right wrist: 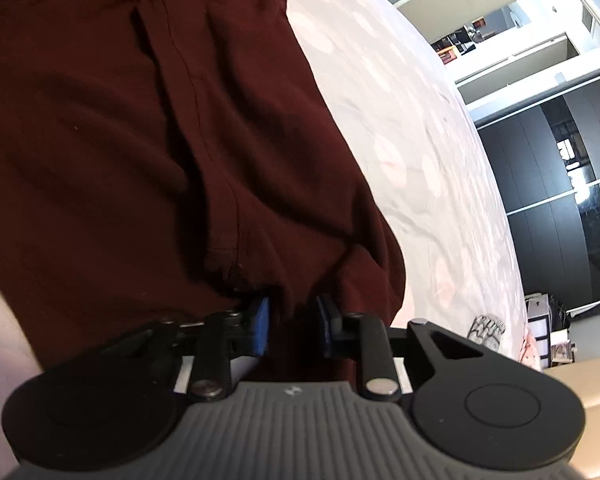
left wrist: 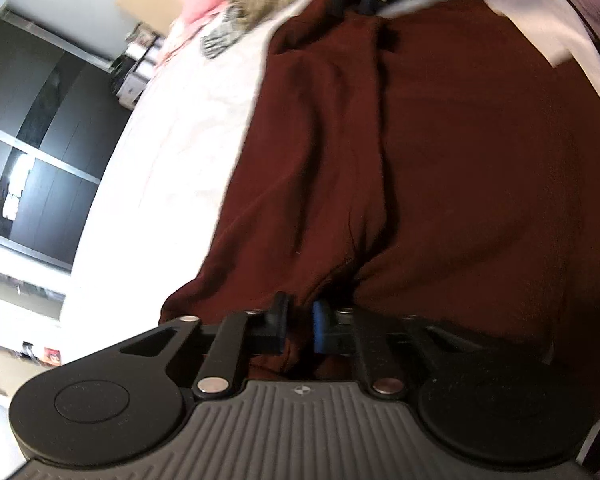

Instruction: Fold clothes

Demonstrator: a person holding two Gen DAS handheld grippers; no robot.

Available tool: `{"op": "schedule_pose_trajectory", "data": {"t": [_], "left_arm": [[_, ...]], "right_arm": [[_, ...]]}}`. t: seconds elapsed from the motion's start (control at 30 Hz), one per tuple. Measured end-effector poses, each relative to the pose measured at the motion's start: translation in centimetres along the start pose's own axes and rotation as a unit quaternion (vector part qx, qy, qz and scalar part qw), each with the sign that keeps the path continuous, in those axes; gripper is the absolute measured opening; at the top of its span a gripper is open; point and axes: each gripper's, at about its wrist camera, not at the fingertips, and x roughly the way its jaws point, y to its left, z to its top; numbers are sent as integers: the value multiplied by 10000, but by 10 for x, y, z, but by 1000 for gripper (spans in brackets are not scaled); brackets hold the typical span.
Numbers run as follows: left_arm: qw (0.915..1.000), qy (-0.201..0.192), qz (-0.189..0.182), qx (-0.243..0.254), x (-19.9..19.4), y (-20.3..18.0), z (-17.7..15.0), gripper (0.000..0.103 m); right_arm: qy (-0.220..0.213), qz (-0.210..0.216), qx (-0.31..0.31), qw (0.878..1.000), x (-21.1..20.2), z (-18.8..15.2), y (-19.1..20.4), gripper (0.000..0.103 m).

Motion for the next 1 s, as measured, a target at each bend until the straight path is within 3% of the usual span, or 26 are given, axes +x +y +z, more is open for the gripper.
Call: {"op": "schedule_pose_trajectory", "data": {"t": [0.03, 0.13, 0.23, 0.33, 0.43, 0.57, 0.77, 0.83, 0.93, 1.0], "left_arm": [[9999, -9, -17, -135, -1, 4, 1, 5], [9975, -20, 28, -711, -7, 23, 5, 4], [9871, -60, 208, -1587, -16, 53, 6, 3], [9722, -173, 420, -2299, -30, 80, 6, 3], [9581, -439, 604, -2765, -53, 103, 9, 3], [9505, -628, 242, -3032, -86, 106, 16, 3], [9379, -864, -403, -3336, -136, 104, 25, 2], [9347, -893, -640, -3381, -149, 98, 30, 2], [9428, -719, -922, -3122, -142, 64, 39, 2], [9404, -563, -1154, -3150, -130, 43, 40, 2]], "right_arm": [[-18, 29, 44, 10000, 1, -1, -2, 5], [-221, -119, 231, 9994, -8, 4, -15, 5], [-459, -336, 1022, 9931, -21, 6, -48, 5], [-718, -684, 1870, 9773, -37, 8, -82, 5], [-1030, -992, 2628, 9542, -60, 11, -114, 4], [-1217, -1152, 3252, 9307, -88, 19, -146, 4], [-830, -1123, 3674, 9195, -96, 32, -161, 5], [-571, -987, 3764, 9194, -90, 33, -151, 5], [-248, -836, 3714, 9244, -89, 35, -122, 5], [-53, -684, 3644, 9287, -83, 32, -104, 5]]}}
